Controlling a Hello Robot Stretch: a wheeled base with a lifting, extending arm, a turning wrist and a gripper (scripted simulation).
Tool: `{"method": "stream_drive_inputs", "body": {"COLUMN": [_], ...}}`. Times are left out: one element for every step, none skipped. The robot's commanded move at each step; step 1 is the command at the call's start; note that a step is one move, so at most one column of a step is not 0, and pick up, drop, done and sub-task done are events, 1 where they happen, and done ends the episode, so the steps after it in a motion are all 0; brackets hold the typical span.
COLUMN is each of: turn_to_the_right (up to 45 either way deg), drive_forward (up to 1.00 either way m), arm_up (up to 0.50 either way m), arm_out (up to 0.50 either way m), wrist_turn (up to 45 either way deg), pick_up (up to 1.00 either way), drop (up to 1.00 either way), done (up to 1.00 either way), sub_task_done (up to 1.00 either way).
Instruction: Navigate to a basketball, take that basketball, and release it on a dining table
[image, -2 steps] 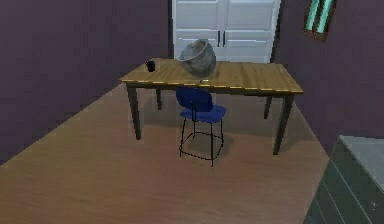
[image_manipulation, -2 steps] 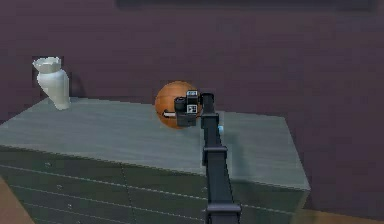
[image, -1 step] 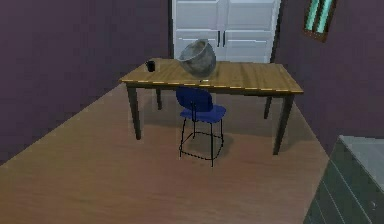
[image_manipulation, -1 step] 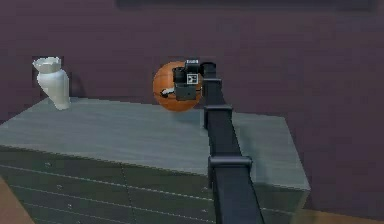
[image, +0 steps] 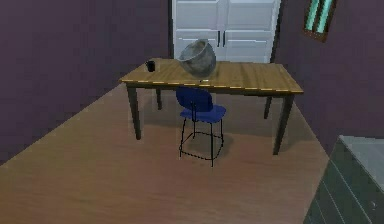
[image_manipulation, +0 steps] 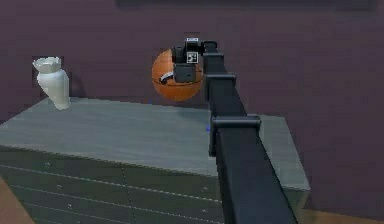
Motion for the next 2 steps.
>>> {"method": "stream_drive_inputs", "body": {"turn_to_the_right": [0.0,0.0], "drive_forward": [0.00,0.00], "arm_up": [0.00,0.00], "arm_out": [0.00,0.00], "wrist_turn": [-45.0,-45.0], "pick_up": [0.00,0.00], "drop": [0.00,0.00], "done": [0.00,0.00], "sub_task_done": [0.00,0.00]}}
